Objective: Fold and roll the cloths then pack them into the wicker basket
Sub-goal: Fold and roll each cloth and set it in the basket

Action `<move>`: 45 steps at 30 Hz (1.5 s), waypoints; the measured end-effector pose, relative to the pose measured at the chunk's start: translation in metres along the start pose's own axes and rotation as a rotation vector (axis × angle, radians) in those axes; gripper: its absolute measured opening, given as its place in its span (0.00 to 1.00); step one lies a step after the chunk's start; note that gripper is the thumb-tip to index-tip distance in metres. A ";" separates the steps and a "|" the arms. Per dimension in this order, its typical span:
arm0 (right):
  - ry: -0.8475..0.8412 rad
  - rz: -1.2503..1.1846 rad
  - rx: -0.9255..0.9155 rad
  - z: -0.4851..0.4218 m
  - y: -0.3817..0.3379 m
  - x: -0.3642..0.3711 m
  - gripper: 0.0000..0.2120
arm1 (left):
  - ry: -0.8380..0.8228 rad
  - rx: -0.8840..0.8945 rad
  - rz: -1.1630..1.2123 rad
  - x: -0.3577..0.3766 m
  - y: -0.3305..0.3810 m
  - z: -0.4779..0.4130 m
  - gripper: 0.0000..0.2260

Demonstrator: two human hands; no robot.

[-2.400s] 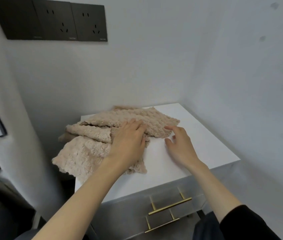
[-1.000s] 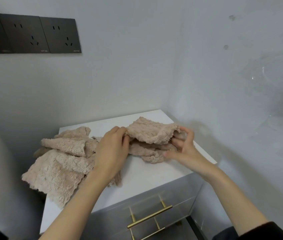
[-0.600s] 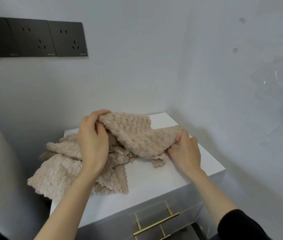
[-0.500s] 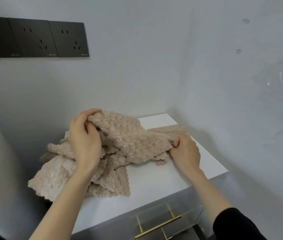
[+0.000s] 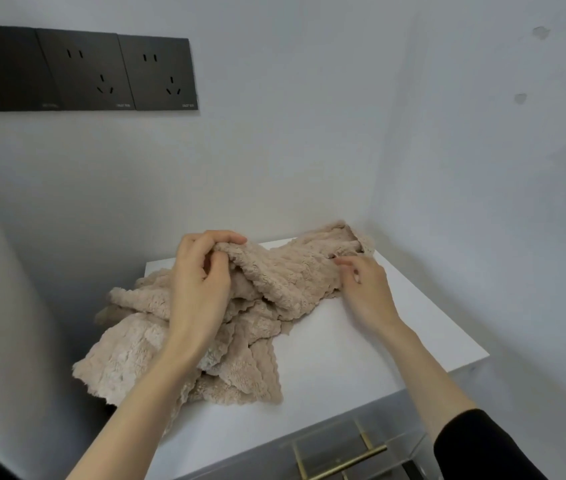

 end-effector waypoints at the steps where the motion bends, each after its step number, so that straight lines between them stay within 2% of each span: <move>1: 0.000 -0.045 0.067 0.002 0.003 -0.001 0.13 | -0.035 0.002 0.034 0.004 0.003 0.003 0.16; 4: -0.151 -0.021 0.184 0.012 0.011 0.014 0.21 | -0.171 -0.053 0.113 0.019 0.006 0.013 0.10; 6: -0.205 0.069 0.192 0.018 0.014 0.020 0.23 | -0.353 -0.116 0.052 0.032 0.001 0.022 0.10; 8: -0.189 0.119 0.189 0.020 0.015 0.020 0.20 | -0.603 -0.148 -0.033 0.047 -0.002 0.036 0.13; 9: -0.172 0.135 0.174 0.019 0.012 0.019 0.17 | -0.670 -0.147 -0.042 0.050 -0.001 0.043 0.16; 10: -0.145 0.139 0.146 0.018 0.008 0.016 0.14 | -0.664 -0.149 -0.045 0.049 -0.002 0.044 0.18; 11: -0.120 0.117 0.115 0.017 0.004 0.014 0.10 | -0.589 -0.136 -0.074 0.045 -0.004 0.041 0.18; 14: -0.080 -0.108 0.129 0.016 0.000 0.009 0.05 | -0.285 -0.037 -0.325 0.022 -0.010 0.022 0.06; 15: -0.098 -0.177 0.171 0.017 0.003 0.009 0.04 | -0.275 -0.056 -0.401 0.021 -0.017 0.019 0.06; 17: -0.186 -0.224 0.267 0.023 0.011 0.018 0.05 | -0.355 -0.140 -0.492 0.028 -0.037 0.018 0.19; 19: -0.256 -0.148 0.321 0.030 0.020 0.028 0.15 | -0.432 -0.188 -0.558 0.038 -0.048 0.020 0.28; 22: -0.249 -0.126 0.301 0.033 0.014 0.034 0.25 | -0.536 -0.270 -0.659 0.054 -0.062 0.025 0.32; 25: -0.267 -0.243 0.310 0.035 0.007 0.040 0.29 | -0.497 -0.263 -0.609 0.058 -0.060 0.018 0.27; 27: -0.225 -0.413 0.314 0.032 -0.001 0.034 0.26 | -0.443 -0.201 -0.539 0.056 -0.049 0.011 0.22; 30: -0.079 -0.629 0.286 0.020 -0.010 0.003 0.19 | -0.342 -0.147 -0.372 0.048 -0.035 0.006 0.08; 33: 0.083 -0.852 0.269 0.012 -0.012 -0.035 0.17 | -0.247 -0.157 -0.181 0.038 -0.025 0.005 0.04; 35: 0.238 -0.830 0.271 0.013 -0.002 -0.066 0.16 | -0.227 -0.167 -0.112 0.035 -0.019 0.006 0.03; 37: 0.304 -0.692 0.286 0.016 0.009 -0.085 0.17 | -0.305 -0.171 -0.104 0.042 -0.018 0.012 0.03; 39: 0.209 -0.557 0.333 0.018 0.019 -0.083 0.18 | -0.459 -0.201 -0.187 0.057 -0.024 0.025 0.06; 41: 0.017 -0.477 0.430 0.024 0.032 -0.067 0.21 | -0.568 -0.228 -0.334 0.068 -0.034 0.037 0.14; 43: -0.137 -0.423 0.515 0.033 0.045 -0.055 0.25 | -0.558 -0.249 -0.439 0.066 -0.041 0.040 0.26; 45: -0.175 -0.385 0.549 0.038 0.055 -0.056 0.27 | -0.499 -0.284 -0.492 0.058 -0.045 0.039 0.36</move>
Point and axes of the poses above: each hand's wrist, its own z-axis away from the middle knuckle, its own x-axis out of the palm, y = z × x, the point moved 10 cm from there along -z, towards the middle knuckle, and after that the axes turned 2 degrees about y, right-handed, at the moved point
